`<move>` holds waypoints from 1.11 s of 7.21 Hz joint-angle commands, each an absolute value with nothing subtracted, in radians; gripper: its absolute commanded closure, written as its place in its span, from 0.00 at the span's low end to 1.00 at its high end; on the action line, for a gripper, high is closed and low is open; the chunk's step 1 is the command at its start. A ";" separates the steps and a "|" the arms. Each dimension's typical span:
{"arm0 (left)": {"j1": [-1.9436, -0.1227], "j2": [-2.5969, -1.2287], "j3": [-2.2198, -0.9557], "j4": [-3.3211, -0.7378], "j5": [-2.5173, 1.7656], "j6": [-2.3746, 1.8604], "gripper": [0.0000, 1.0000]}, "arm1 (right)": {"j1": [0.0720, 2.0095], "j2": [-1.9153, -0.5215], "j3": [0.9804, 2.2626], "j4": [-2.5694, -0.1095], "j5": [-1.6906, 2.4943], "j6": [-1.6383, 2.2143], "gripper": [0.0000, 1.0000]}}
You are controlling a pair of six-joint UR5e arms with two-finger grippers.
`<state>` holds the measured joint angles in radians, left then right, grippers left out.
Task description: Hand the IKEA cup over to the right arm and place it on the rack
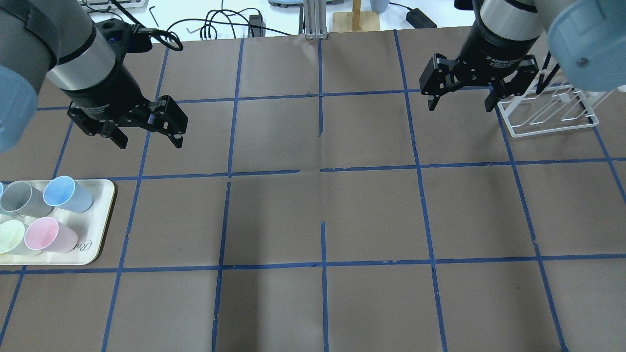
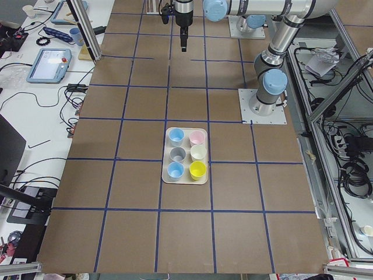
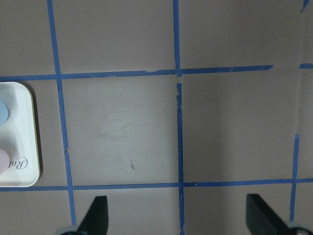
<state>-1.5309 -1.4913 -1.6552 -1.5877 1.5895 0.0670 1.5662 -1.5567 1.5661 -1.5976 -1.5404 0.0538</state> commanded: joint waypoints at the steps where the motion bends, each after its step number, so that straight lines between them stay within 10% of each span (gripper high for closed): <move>1: -1.531 -1.497 -1.658 -1.588 1.586 0.066 0.00 | 1.566 -1.555 1.566 -1.600 -1.540 0.052 0.00; 8: -1.522 -1.496 -1.660 -1.598 1.592 0.075 0.00 | 1.566 -1.554 1.566 -1.605 -1.542 0.051 0.00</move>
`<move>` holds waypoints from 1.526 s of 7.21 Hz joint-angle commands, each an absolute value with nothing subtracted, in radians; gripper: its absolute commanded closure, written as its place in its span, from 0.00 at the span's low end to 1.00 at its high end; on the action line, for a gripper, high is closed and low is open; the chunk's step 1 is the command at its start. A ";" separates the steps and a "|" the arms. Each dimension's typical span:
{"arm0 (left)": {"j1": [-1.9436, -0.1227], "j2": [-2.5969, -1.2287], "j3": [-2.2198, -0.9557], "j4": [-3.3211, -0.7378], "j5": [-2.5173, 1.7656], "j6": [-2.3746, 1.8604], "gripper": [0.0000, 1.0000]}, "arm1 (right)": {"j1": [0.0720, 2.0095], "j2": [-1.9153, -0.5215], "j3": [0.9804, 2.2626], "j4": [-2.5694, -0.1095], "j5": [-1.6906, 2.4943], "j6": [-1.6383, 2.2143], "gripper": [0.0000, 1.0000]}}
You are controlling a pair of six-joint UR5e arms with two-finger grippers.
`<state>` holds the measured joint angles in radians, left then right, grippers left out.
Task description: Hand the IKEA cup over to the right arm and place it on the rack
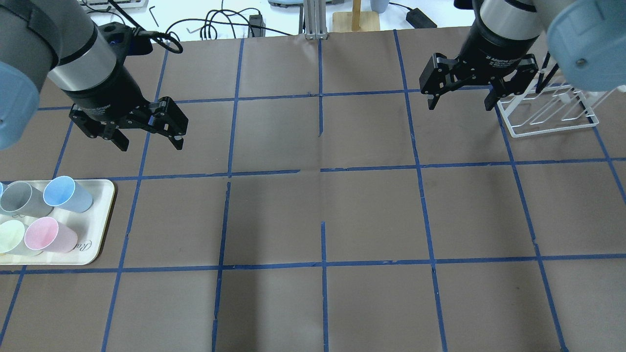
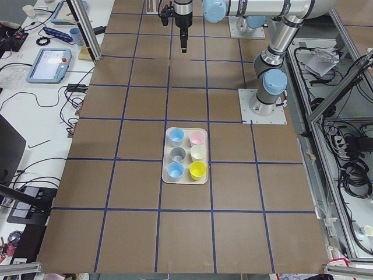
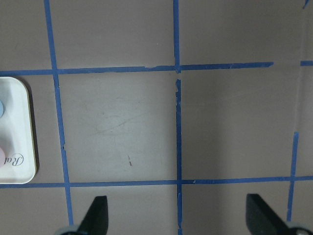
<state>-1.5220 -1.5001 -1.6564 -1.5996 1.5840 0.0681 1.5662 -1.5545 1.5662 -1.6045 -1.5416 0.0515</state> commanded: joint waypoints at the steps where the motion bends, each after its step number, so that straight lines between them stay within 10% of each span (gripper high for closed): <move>1: -1.519 -1.499 -1.661 -1.600 1.595 0.081 0.00 | 1.566 -1.552 1.566 -1.605 -1.542 0.051 0.00; 11: -1.021 -1.624 -1.718 -1.354 1.648 1.080 0.00 | 1.563 -1.552 1.566 -1.603 -1.543 0.048 0.00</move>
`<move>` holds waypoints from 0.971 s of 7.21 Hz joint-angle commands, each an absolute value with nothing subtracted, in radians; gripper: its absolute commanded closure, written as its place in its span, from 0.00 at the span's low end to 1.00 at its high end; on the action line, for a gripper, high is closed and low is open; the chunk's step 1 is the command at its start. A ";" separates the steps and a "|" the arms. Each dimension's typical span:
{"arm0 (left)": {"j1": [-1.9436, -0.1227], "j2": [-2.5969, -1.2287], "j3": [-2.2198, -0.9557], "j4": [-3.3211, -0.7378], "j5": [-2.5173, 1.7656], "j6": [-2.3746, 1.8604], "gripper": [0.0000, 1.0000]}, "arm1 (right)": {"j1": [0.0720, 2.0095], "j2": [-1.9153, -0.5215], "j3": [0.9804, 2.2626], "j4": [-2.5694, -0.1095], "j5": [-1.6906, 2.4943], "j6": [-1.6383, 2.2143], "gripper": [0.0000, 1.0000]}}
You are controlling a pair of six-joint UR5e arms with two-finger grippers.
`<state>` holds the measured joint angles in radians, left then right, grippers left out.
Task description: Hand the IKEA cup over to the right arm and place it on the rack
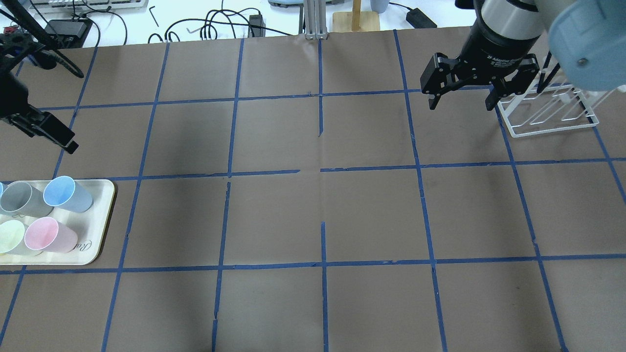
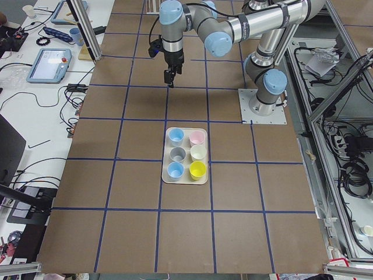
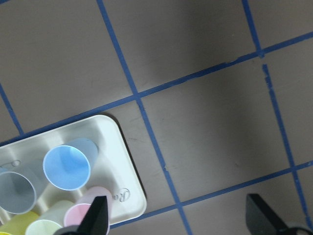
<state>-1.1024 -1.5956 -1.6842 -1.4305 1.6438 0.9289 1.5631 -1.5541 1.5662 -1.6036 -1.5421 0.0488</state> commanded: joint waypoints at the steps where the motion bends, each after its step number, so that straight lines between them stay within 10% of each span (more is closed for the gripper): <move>1: -0.965 -1.652 -1.759 -1.251 1.646 1.191 0.00 | 1.563 -1.554 1.566 -1.605 -1.542 0.048 0.00; 7: -0.884 -1.853 -1.784 -1.068 1.643 1.357 0.00 | 1.563 -1.554 1.566 -1.603 -1.545 0.048 0.00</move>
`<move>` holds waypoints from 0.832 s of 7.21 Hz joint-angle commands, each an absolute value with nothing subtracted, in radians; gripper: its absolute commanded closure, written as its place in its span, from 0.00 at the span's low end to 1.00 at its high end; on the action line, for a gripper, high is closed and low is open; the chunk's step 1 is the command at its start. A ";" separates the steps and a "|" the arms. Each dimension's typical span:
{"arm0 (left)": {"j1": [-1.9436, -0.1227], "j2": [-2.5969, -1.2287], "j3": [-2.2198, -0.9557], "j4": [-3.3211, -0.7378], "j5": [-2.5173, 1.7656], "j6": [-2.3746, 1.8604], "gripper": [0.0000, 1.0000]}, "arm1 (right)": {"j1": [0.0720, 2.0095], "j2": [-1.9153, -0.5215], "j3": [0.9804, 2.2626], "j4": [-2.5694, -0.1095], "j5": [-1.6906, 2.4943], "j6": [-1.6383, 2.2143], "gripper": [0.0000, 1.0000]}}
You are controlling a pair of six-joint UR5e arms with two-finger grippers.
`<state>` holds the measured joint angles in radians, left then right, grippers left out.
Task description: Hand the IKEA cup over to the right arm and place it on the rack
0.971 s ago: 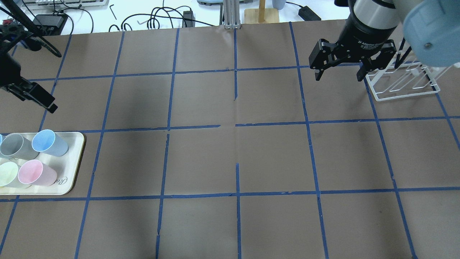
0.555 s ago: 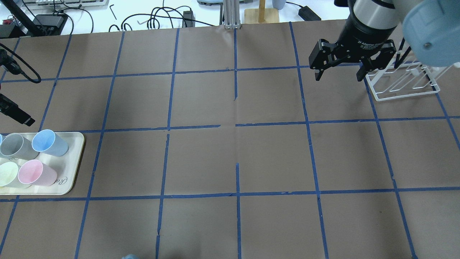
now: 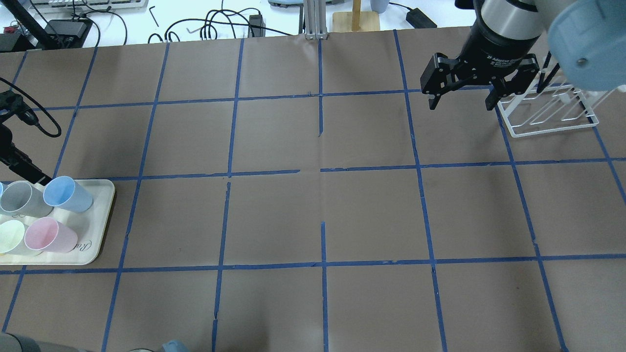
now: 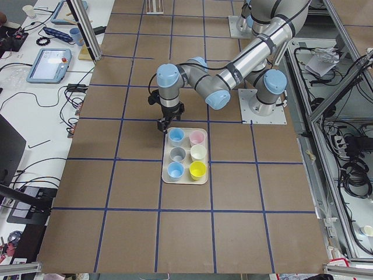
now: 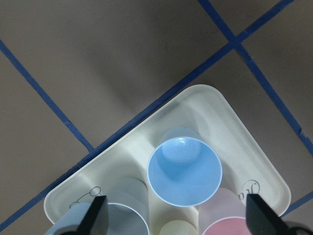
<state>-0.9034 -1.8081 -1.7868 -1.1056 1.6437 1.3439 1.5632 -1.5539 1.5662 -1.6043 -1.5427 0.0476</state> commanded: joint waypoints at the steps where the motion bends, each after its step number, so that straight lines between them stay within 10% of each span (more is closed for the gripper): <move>1: -0.884 -1.879 -1.784 -1.042 1.643 1.336 0.00 | 1.563 -1.554 1.566 -1.605 -1.543 0.048 0.00; 6: -0.884 -1.945 -1.779 -1.038 1.654 1.344 0.00 | 1.563 -1.555 1.571 -1.605 -1.542 0.049 0.00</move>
<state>-0.8836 -1.9315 -1.7801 -1.0382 1.6474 1.3373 1.5631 -1.5548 1.5676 -1.6036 -1.5418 0.0489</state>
